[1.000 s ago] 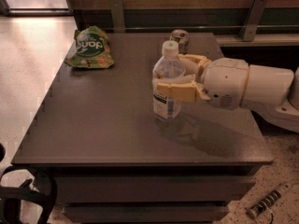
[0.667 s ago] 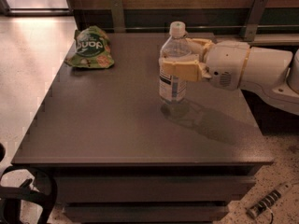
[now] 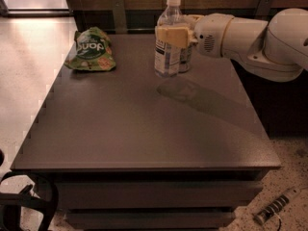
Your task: Move blue plastic bottle near green rice chip bag
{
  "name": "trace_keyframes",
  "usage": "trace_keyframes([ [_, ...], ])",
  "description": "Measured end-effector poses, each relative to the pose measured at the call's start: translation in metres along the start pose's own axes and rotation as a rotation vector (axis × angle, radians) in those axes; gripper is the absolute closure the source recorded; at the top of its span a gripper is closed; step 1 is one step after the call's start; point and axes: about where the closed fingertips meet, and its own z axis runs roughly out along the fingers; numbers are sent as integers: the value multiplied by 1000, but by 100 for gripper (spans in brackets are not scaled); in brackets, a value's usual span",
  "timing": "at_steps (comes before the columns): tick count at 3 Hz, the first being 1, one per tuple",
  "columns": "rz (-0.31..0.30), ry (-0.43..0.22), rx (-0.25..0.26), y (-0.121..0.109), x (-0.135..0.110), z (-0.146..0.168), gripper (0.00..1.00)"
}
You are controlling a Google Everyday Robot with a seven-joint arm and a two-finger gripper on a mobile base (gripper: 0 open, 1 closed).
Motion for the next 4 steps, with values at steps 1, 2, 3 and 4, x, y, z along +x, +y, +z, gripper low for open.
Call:
trace_keyframes([
  [1,9,-51,21,-13,-20,56,100],
  [2,-26,-85,37,-16,-39,95,100],
  [3,-65,-68,62,-20,-47,125,100],
  [4,-97,2,123,-33,-35,144,100],
])
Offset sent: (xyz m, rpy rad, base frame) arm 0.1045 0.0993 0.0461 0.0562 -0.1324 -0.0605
